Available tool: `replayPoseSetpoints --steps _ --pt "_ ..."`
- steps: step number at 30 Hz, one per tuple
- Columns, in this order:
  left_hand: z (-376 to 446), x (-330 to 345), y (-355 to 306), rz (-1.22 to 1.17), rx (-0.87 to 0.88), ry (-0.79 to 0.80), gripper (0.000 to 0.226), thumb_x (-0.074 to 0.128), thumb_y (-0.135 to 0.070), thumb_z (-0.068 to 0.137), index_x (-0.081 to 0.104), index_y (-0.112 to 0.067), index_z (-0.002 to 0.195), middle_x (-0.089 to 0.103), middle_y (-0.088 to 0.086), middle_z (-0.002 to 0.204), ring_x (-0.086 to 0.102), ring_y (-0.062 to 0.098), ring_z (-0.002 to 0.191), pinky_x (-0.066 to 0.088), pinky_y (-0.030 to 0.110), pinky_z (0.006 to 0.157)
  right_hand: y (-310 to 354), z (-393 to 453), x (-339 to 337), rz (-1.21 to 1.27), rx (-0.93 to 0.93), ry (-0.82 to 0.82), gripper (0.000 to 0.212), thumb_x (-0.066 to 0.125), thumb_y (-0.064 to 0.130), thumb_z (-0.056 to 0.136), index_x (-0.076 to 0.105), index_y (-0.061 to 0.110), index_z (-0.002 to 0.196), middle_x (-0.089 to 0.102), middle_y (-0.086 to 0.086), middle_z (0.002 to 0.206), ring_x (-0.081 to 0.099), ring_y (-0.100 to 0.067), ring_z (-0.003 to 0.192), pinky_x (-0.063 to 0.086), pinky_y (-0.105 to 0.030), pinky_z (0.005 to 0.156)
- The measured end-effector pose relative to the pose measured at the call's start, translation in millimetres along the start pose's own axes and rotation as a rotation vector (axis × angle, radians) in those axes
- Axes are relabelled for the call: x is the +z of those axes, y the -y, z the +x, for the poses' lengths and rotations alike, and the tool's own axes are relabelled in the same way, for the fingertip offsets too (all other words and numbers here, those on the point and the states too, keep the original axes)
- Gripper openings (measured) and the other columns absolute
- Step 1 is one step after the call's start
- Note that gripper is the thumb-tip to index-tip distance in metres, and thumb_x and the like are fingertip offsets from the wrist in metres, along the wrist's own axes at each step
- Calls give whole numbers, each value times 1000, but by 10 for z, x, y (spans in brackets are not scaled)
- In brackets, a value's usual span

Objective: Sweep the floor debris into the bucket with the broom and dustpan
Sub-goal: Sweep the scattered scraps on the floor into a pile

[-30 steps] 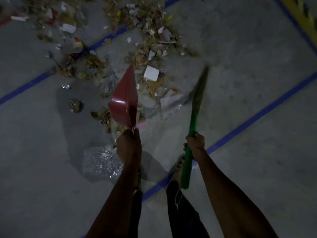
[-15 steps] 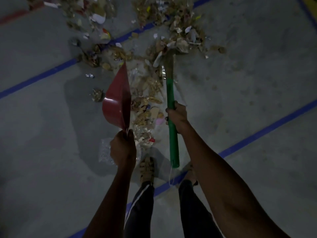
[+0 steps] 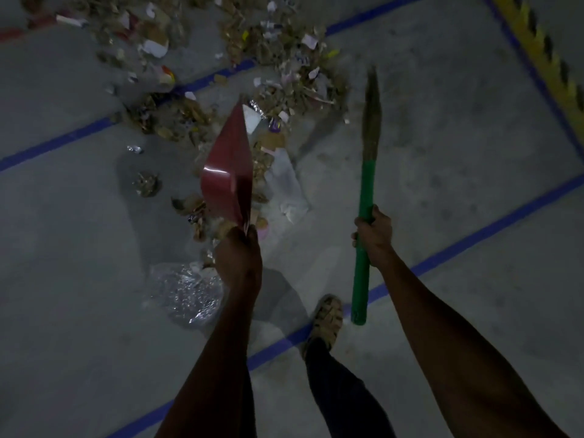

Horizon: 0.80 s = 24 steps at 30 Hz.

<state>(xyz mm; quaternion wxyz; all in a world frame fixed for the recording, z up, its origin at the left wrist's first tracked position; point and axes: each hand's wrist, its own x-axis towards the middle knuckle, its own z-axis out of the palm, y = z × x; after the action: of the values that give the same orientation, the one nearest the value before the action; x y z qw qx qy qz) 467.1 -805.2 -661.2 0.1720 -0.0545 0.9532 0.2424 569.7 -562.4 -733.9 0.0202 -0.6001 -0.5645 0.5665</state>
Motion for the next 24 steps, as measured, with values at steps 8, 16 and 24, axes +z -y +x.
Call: replayPoseSetpoints --steps 8,16,24 --pt "-14 1029 -752 -41 39 -40 41 54 -43 97 67 -6 84 68 15 77 65 34 74 42 33 61 247 1588 -503 -41 121 20 38 60 2 97 52 -1 134 60 -15 90 58 -21 57 52 -31 44" --pt "60 1407 -1044 -97 41 -75 46 44 -56 93 62 -16 79 65 8 72 65 30 67 55 39 61 526 1842 -332 -237 63 371 39 59 -1 95 56 2 134 64 -14 90 57 -18 51 52 -28 45" --pt "40 1310 -1182 -31 -59 -87 39 53 -42 98 66 -7 86 60 4 73 60 26 69 37 30 59 809 1224 -521 -31 -142 459 30 60 6 98 58 7 128 56 -11 77 53 -18 49 47 -26 43"
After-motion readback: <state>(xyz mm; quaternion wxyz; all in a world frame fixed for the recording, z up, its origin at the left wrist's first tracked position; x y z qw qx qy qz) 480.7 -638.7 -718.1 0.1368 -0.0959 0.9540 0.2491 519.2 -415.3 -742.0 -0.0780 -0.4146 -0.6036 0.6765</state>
